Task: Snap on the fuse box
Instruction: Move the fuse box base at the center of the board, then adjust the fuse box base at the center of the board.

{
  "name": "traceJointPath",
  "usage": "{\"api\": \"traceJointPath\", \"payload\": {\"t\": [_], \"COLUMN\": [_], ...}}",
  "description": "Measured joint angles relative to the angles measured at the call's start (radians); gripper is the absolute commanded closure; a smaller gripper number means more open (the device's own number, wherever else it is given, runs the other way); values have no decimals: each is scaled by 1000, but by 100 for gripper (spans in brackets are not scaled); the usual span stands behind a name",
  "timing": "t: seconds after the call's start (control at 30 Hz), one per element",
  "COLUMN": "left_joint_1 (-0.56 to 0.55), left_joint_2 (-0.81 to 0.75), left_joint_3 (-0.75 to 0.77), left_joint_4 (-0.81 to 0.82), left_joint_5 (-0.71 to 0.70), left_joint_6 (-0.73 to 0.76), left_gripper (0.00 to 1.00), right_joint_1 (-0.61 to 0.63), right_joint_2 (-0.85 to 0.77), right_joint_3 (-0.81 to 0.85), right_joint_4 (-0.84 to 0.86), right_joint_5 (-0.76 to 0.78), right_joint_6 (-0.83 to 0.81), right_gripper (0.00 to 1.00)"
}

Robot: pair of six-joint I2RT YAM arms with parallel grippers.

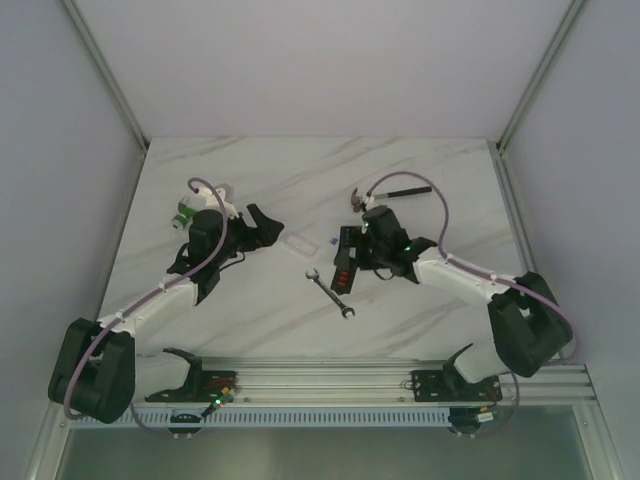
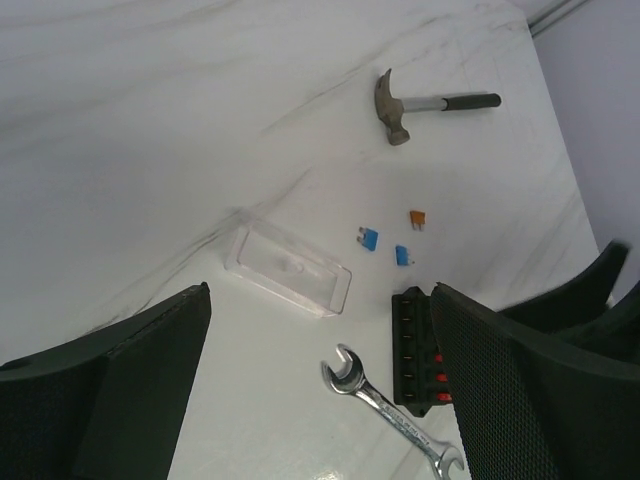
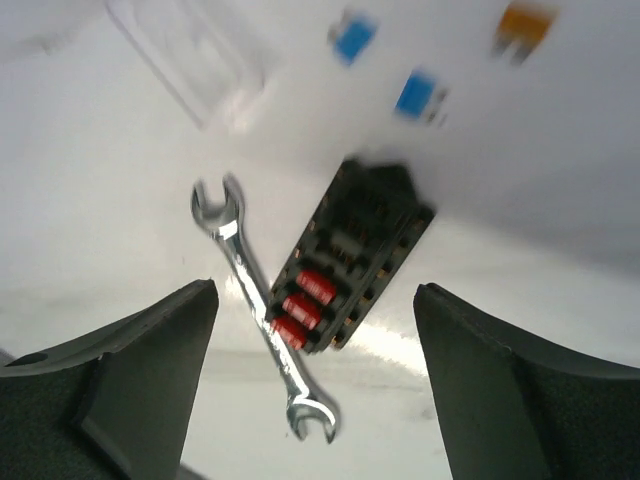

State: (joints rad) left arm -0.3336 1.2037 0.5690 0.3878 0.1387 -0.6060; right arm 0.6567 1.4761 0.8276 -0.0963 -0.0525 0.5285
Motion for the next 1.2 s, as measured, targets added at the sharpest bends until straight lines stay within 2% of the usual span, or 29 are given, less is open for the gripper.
{"api": "traceJointPath", "payload": {"t": [0.1, 0.23, 0.43, 0.63, 0.9, 1.2], "left_joint_1": [-3, -12, -29, -63, -86, -88], "left_joint_2": [-1, -1, -12, -27, -29, -29], "left_joint_3": [0, -1, -10, -19, -35, -39], "left_joint_4": [-2, -12, -33, -46, -56, -68], "left_joint_5": [10, 26, 45, 53, 57, 57], "left_joint_6": [-4, -7, -11, -12, -15, -15], "left_gripper": [0, 0, 0, 0, 0, 0], "right_joint_1": [-69, -150, -158, -156, -156, -147], "right_joint_2": [-28, 17, 199, 317, 301, 135], "right_joint_3": [68, 165, 253, 261, 197, -6], "right_joint_4": [-16, -6, 31, 36, 59, 59], "right_joint_5": [8, 4, -84, -169, -262, -331], "right_joint_6": [-62, -135, -195, -212, -216, -188], "right_gripper": [15, 19, 26, 29, 30, 28]}}
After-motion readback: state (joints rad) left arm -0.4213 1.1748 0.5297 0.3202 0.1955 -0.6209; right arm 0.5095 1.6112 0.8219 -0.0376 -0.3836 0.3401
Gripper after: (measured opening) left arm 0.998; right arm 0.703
